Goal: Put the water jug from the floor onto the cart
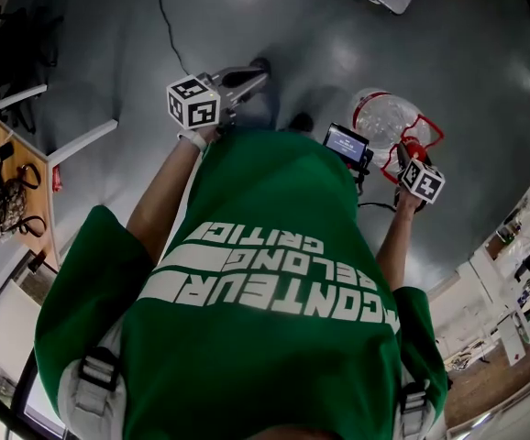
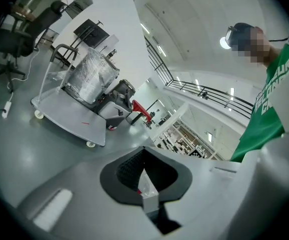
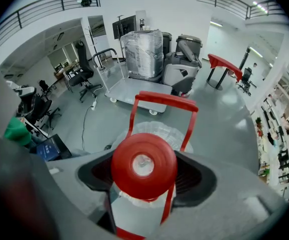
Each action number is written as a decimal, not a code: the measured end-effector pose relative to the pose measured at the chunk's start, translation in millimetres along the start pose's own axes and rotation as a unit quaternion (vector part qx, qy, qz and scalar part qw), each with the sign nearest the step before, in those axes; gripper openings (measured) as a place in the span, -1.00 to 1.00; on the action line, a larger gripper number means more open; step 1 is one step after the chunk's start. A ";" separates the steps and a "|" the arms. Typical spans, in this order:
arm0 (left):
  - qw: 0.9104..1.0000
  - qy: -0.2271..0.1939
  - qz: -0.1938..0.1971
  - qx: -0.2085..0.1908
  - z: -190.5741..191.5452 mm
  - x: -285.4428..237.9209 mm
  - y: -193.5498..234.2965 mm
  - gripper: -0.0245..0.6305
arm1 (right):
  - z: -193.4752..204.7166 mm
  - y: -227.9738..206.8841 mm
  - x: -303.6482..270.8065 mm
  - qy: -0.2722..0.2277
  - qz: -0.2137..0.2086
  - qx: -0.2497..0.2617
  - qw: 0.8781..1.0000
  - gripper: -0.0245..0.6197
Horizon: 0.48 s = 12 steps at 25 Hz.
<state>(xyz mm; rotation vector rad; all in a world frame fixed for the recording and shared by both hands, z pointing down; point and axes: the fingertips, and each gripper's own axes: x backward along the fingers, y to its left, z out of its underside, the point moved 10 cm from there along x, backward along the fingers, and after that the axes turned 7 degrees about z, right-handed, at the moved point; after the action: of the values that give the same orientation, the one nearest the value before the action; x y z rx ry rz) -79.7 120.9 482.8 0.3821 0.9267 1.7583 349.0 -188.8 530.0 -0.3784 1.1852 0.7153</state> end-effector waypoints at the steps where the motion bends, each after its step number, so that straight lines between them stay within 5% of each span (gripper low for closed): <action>1: 1.000 -0.002 -0.004 0.003 -2.6 3.0 6.5 -0.90 | -8.2 3.6 -1.0 -0.001 0.000 0.003 1.000 0.03; 12: 1.000 -0.011 -0.006 0.004 -55.6 17.8 56.0 -0.90 | -82.6 35.1 -11.6 -0.009 0.002 0.006 1.000 0.03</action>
<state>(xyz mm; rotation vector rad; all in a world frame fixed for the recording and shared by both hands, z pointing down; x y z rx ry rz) -159.3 107.0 485.3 0.3984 0.9192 1.7372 264.6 -217.8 515.2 -0.3583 1.1723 0.7140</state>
